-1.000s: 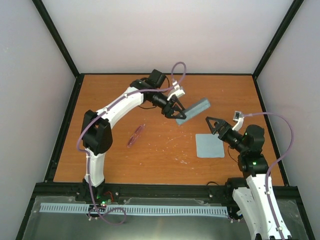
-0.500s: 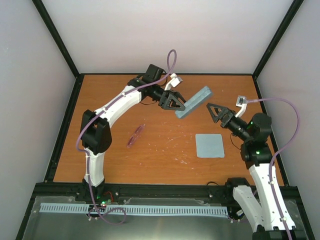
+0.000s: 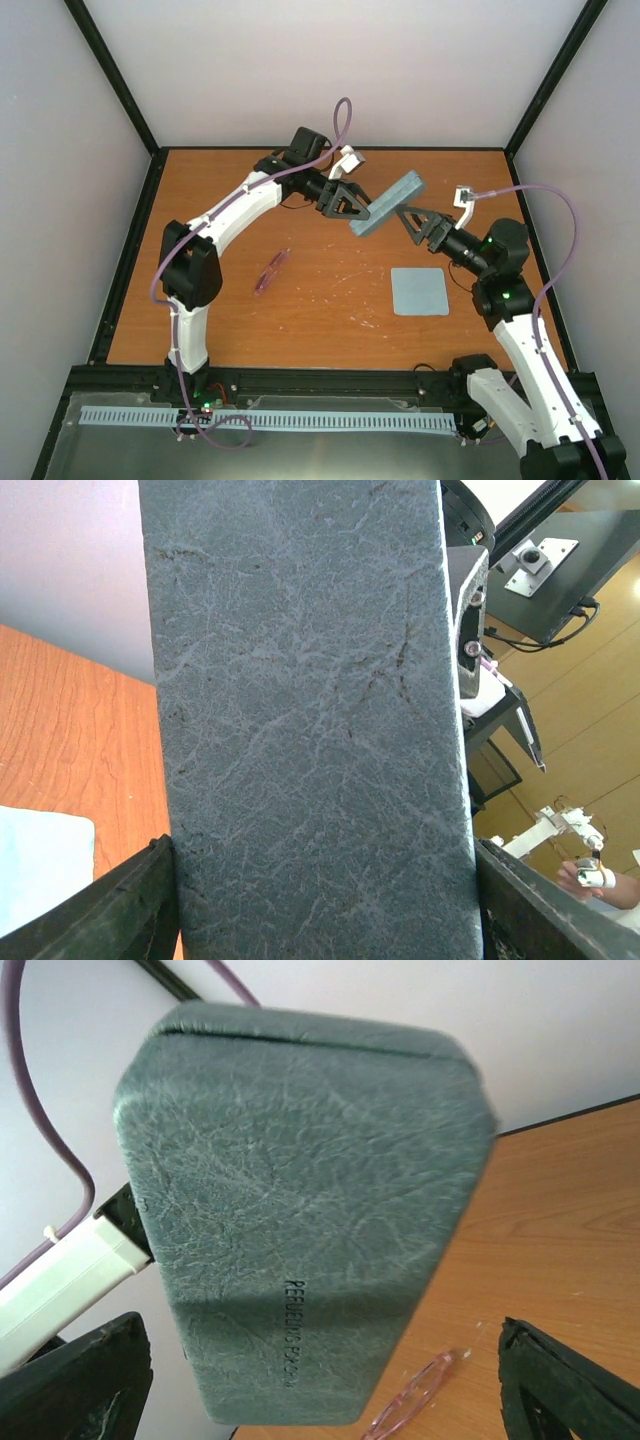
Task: Organize the sunglasses
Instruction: Open the sunglasses case.
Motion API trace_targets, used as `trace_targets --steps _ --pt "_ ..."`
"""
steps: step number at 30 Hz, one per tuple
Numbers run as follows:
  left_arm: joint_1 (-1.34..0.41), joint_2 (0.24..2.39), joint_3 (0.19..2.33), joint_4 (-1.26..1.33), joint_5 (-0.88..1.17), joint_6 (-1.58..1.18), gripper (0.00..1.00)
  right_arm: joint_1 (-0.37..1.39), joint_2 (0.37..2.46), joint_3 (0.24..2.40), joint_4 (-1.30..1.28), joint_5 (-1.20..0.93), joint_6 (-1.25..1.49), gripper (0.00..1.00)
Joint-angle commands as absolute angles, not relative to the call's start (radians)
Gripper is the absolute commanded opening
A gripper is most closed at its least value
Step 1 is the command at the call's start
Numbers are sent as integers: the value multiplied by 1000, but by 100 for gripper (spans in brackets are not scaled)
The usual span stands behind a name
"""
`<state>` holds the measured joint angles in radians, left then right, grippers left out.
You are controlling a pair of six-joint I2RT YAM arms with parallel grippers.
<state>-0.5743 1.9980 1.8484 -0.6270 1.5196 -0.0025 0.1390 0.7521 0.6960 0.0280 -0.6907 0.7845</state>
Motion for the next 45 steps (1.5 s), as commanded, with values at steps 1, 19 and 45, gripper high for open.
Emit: trace_targets --steps 1,19,45 --pt "-580 1945 1861 -618 1547 6 36 209 805 710 125 -665 791 91" --pt "-586 1941 1860 -669 1479 64 45 286 861 729 150 -608 776 42" --pt "-589 1945 1918 -777 1223 224 91 288 805 765 53 -697 760 18"
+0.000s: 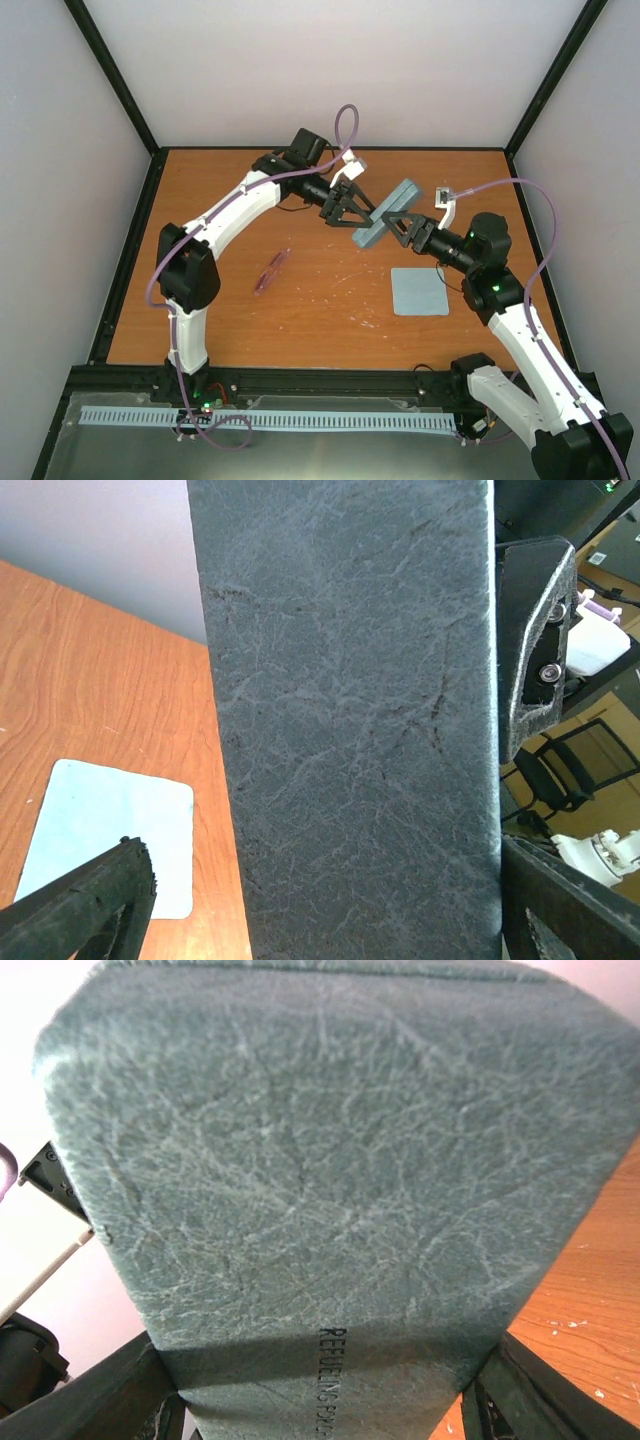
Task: Organize the sunglasses
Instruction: Open the sunglasses case.
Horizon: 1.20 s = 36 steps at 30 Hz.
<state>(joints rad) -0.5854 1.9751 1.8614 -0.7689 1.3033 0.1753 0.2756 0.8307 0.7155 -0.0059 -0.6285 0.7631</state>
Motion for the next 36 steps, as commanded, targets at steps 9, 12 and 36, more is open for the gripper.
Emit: trace_targets --steps 9,12,36 --pt "-591 1949 1907 -807 1034 340 85 288 779 780 63 -779 780 12" --pt "-589 1952 1893 -803 984 366 83 288 763 786 35 -799 783 8" --pt "-357 1944 1971 -671 1172 111 83 288 659 715 83 -716 785 10"
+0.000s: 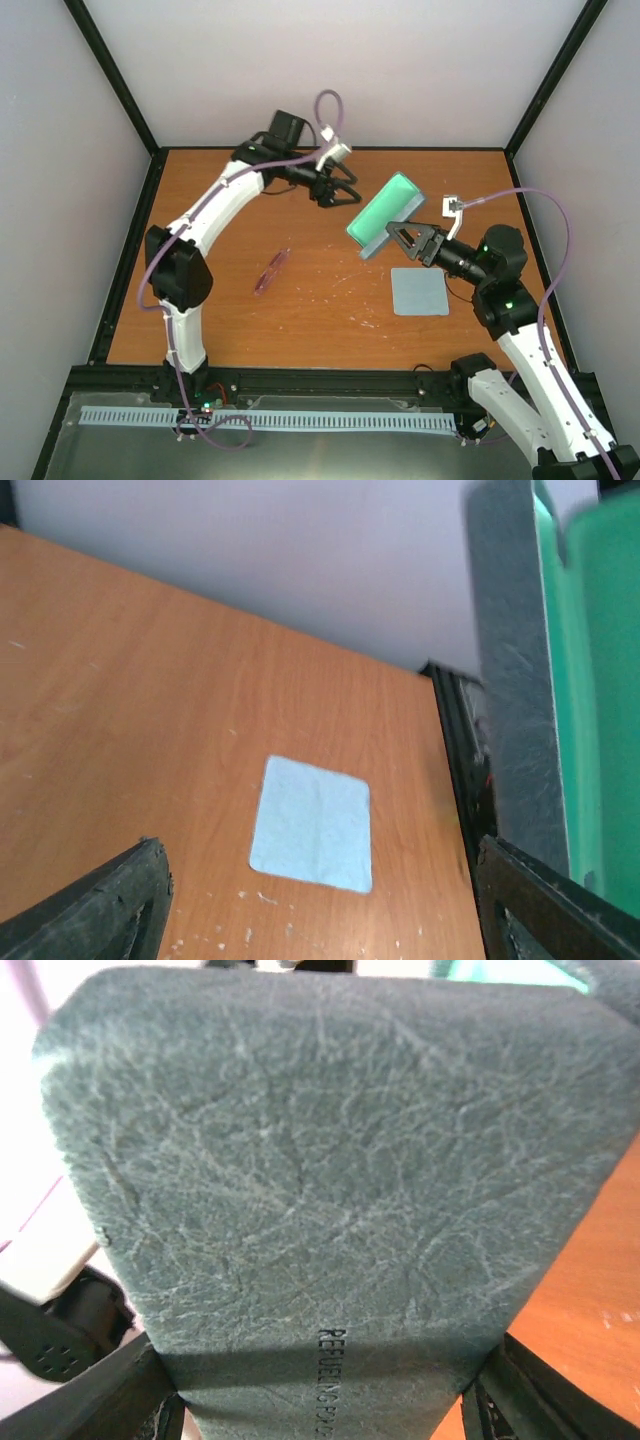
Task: Organize the sunglasses
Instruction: Open the sunglasses case, then place the sunglasses case at the center of the board.
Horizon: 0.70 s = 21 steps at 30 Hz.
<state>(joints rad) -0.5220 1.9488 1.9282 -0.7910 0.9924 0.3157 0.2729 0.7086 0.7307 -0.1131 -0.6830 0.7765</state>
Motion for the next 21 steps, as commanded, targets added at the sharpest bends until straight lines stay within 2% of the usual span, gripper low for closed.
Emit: trace_targets --steps 1,4,7,10,12,15,21 --pt "-321 1945 1953 -648 1266 63 81 288 664 693 145 -719 806 10" --pt "-277 1918 1876 -669 1461 64 71 288 682 632 310 -718 864 10" --pt "-276 1892 1815 -740 1602 113 68 288 720 617 390 -720 888 9" --pt "-279 1811 1680 -590 1695 -19 65 288 761 626 416 -730 890 9" --pt "-293 1773 1643 -538 1679 -25 64 288 786 631 447 -738 900 9" --pt "-330 1763 1681 -677 1587 105 65 288 831 645 484 -758 915 9" --pt "-362 1778 1731 -739 1517 175 63 288 869 676 485 -775 908 9"
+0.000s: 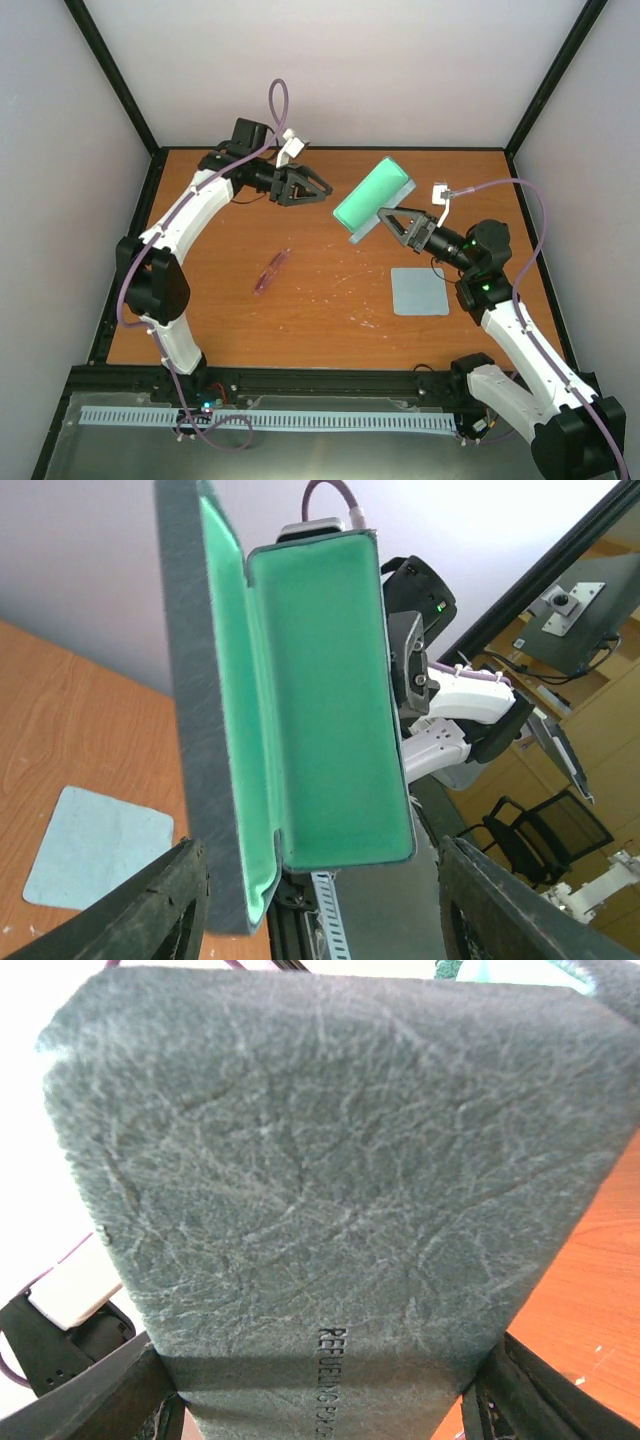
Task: Organize the sunglasses
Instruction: Place the sunglasses case at the center of the board.
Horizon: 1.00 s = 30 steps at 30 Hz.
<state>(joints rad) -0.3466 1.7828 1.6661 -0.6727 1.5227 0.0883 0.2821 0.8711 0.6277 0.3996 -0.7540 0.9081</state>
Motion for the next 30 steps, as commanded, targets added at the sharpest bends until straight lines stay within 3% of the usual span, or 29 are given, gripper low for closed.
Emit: trace_targets --steps 1,7,12,21,30 --pt "-372 1780 1738 -757 1479 192 63 287 867 676 488 -773 909 9" --pt "-395 1789 1726 -788 1365 242 68 290 869 684 503 -779 924 9" --pt "-414 1796 1733 -815 1391 260 68 290 879 695 513 -780 925 9" --pt "-445 1808 1750 -779 1383 233 61 300 919 715 535 -796 931 9" --pt "-452 1816 1771 -756 1386 216 31 309 931 710 535 -793 928 9"
